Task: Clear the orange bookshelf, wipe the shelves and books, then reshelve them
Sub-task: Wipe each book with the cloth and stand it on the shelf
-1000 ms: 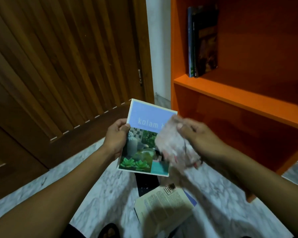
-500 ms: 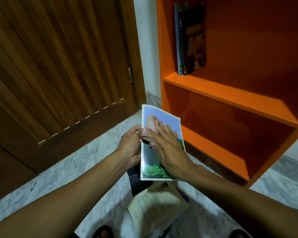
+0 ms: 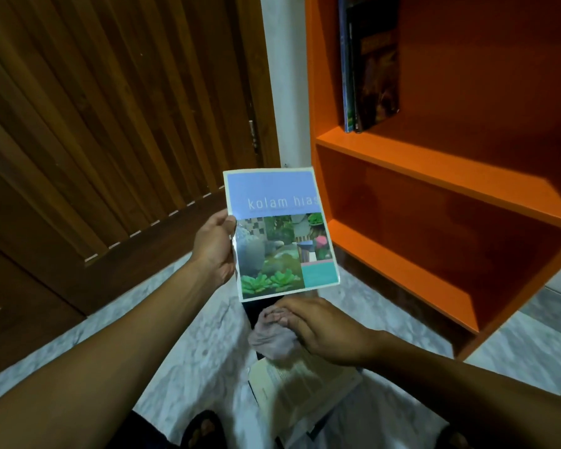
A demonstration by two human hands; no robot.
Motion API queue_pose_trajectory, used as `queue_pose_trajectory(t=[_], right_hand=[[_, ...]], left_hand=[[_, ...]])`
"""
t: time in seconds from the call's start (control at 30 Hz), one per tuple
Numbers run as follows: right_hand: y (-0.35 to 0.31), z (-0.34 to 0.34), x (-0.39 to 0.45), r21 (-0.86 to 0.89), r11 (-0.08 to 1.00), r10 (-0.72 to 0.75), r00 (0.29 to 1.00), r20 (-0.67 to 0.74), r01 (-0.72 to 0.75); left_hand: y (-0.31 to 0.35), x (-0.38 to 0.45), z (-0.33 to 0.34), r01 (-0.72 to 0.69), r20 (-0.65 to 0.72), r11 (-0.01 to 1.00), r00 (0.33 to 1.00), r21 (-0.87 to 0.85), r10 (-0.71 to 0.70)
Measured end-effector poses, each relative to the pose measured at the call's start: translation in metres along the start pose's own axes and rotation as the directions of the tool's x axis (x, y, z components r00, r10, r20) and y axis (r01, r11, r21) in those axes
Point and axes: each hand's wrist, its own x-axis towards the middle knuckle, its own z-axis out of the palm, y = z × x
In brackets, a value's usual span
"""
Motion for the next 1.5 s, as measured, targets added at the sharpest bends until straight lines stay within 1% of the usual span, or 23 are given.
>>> queue_pose_trajectory(t=[0.07, 0.1, 0.2, 0.27, 0.33, 0.4, 0.43, 0.5, 0.57, 0.63, 0.7, 0.73, 0.8, 0.83, 0.87, 0.97, 1.03, 1.17, 1.2, 1.23, 1.3, 1.4, 1.5], right_hand=[[0.005, -0.005, 0.000, 0.118, 0.988, 0.103, 0.995, -0.013, -0.101], [0.007, -0.009, 0.000, 0.163, 0.976, 0.156, 0.987, -0.044, -0.147], [0.011, -0.027, 0.003, 0.309, 0.927, 0.288, 0.929, -0.231, -0.210], [0.013, -0.042, 0.005, 0.322, 0.911, 0.363, 0.870, -0.333, -0.257], [0.018, -0.054, 0.005, 0.370, 0.865, 0.465, 0.817, -0.341, -0.338], [0.019, -0.062, 0.006, 0.471, 0.790, 0.549, 0.796, -0.255, -0.393], [0.020, -0.065, 0.008, 0.535, 0.753, 0.557, 0.803, -0.212, -0.382], [0.023, -0.070, 0.010, 0.632, 0.709, 0.521, 0.836, -0.173, -0.312], [0.027, -0.074, 0.011, 0.680, 0.679, 0.513, 0.842, -0.169, -0.277], [0.028, -0.080, 0.012, 0.690, 0.674, 0.522, 0.830, -0.195, -0.262], [0.027, -0.088, 0.013, 0.670, 0.705, 0.515, 0.817, -0.259, -0.231], [0.027, -0.093, 0.014, 0.656, 0.723, 0.512, 0.806, -0.296, -0.218], [0.027, -0.102, 0.017, 0.632, 0.751, 0.510, 0.776, -0.372, -0.191], [0.026, -0.106, 0.018, 0.623, 0.761, 0.508, 0.764, -0.398, -0.181], [0.024, -0.110, 0.019, 0.615, 0.770, 0.501, 0.759, -0.416, -0.171], [0.018, -0.123, 0.023, 0.556, 0.816, 0.471, 0.741, -0.479, -0.159], [0.014, -0.134, 0.028, 0.515, 0.841, 0.467, 0.703, -0.536, -0.166], [0.008, -0.159, 0.036, 0.560, 0.819, 0.526, 0.555, -0.644, -0.125], [0.006, -0.165, 0.036, 0.581, 0.808, 0.536, 0.533, -0.655, -0.098], [0.005, -0.170, 0.035, 0.598, 0.799, 0.538, 0.525, -0.659, -0.068], [0.000, -0.178, 0.033, 0.587, 0.808, 0.513, 0.535, -0.671, -0.039], [0.002, -0.188, 0.034, 0.522, 0.852, 0.451, 0.555, -0.700, -0.034], [0.005, -0.197, 0.037, 0.490, 0.871, 0.421, 0.574, -0.703, -0.038]], left_hand=[[0.004, 0.002, -0.003, -0.065, -0.002, 0.997, 0.998, 0.048, 0.065], [0.005, 0.001, -0.004, -0.096, -0.001, 0.992, 0.995, 0.075, 0.097], [0.008, -0.002, -0.006, -0.181, 0.035, 0.979, 0.983, 0.098, 0.179], [0.010, -0.002, -0.008, -0.208, 0.078, 0.974, 0.977, 0.094, 0.201], [0.010, -0.002, -0.009, -0.210, 0.146, 0.974, 0.970, 0.081, 0.196], [0.011, -0.004, -0.007, -0.207, 0.214, 0.976, 0.958, 0.067, 0.189], [0.011, -0.005, -0.005, -0.209, 0.244, 0.976, 0.951, 0.057, 0.190], [0.012, -0.009, -0.001, -0.215, 0.311, 0.976, 0.931, 0.038, 0.193], [0.013, -0.014, 0.002, -0.231, 0.358, 0.972, 0.911, 0.032, 0.205], [0.014, -0.017, 0.002, -0.283, 0.364, 0.956, 0.900, 0.076, 0.238], [0.015, -0.016, -0.002, -0.361, 0.397, 0.908, 0.881, 0.215, 0.256], [0.014, -0.016, -0.005, -0.391, 0.443, 0.867, 0.866, 0.308, 0.232], [0.010, -0.014, -0.010, -0.408, 0.508, 0.778, 0.851, 0.478, 0.134], [0.008, -0.014, -0.012, -0.408, 0.514, 0.741, 0.852, 0.533, 0.100], [0.007, -0.015, -0.013, -0.414, 0.510, 0.719, 0.855, 0.559, 0.096], [0.013, -0.016, -0.006, -0.492, 0.498, 0.689, 0.840, 0.533, 0.214], [0.019, -0.013, 0.003, -0.552, 0.499, 0.654, 0.815, 0.518, 0.294], [0.031, 0.001, 0.032, -0.612, 0.473, 0.639, 0.782, 0.466, 0.405], [0.037, 0.005, 0.042, -0.627, 0.470, 0.641, 0.771, 0.443, 0.429], [0.044, 0.010, 0.053, -0.644, 0.468, 0.636, 0.758, 0.425, 0.454], [0.058, 0.026, 0.075, -0.671, 0.454, 0.612, 0.739, 0.419, 0.498], [0.077, 0.046, 0.113, -0.693, 0.434, 0.598, 0.720, 0.402, 0.542], [0.084, 0.064, 0.152, -0.703, 0.438, 0.585, 0.710, 0.404, 0.551]])
